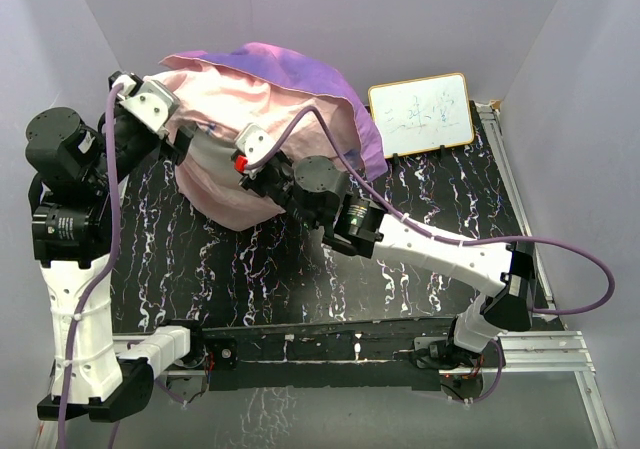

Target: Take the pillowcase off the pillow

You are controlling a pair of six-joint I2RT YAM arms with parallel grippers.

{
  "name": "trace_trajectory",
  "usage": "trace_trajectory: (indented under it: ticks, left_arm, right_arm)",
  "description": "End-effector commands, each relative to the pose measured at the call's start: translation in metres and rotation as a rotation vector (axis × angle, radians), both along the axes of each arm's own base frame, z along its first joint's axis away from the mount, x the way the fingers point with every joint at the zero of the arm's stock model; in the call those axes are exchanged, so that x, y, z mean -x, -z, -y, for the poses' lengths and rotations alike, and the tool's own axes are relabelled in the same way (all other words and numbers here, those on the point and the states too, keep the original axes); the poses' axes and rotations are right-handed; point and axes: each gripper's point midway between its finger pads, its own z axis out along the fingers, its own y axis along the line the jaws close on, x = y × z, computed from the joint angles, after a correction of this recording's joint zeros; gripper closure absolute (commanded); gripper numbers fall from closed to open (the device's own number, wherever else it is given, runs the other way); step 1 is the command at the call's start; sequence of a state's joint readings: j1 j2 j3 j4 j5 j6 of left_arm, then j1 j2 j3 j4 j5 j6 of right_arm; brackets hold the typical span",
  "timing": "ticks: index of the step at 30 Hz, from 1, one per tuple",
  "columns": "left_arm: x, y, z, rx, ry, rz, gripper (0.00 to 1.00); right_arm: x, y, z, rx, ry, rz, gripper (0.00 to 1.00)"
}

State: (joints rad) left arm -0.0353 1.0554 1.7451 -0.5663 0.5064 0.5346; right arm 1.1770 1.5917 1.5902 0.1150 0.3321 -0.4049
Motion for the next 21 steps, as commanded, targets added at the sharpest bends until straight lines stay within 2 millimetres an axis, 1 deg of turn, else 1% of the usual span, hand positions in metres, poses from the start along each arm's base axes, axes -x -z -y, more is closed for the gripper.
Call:
trace_trajectory:
  ticks: [1,6,8,10,13,15,17,18,21]
  left_arm:
    - [-0.005,-0.058,-0.012,0.075,-0.082,0.221,0.34]
    - [-0.003,-0.094,-0.035,0.108,-0.209,0.376,0.50]
    - [-0.002,-0.102,-0.039,0.123,-0.229,0.407,0.52]
    - [-0.002,-0.105,-0.039,0.141,-0.228,0.410,0.53]
    - [-0.004,-0.108,-0.036,0.172,-0.213,0.395,0.54]
    - [-0.011,-0.105,-0.033,0.193,-0.196,0.360,0.57]
    - [-0.017,-0.098,-0.025,0.218,-0.159,0.303,0.60]
    - [-0.021,-0.092,-0.020,0.227,-0.132,0.261,0.62]
    - [-0.034,-0.063,-0.001,0.261,-0.048,0.099,0.69]
  right_arm:
    - [0.013,-0.053,0.018,-0.133,-0.026,0.021,0.92]
    - [0.006,-0.039,0.025,-0.124,-0.007,-0.009,0.92]
    - [0.005,-0.033,0.025,-0.116,-0.012,-0.021,0.92]
    - [0.007,-0.028,0.024,-0.105,-0.024,-0.029,0.92]
    - [0.016,-0.020,0.024,-0.083,-0.072,-0.039,0.92]
    - [0.025,-0.008,0.025,-0.062,-0.117,-0.056,0.92]
    - [0.036,0.002,0.029,-0.050,-0.165,-0.067,0.92]
    - [0.042,0.006,0.032,-0.050,-0.189,-0.078,0.92]
    - [0.062,0.017,0.038,-0.056,-0.269,-0.132,0.92]
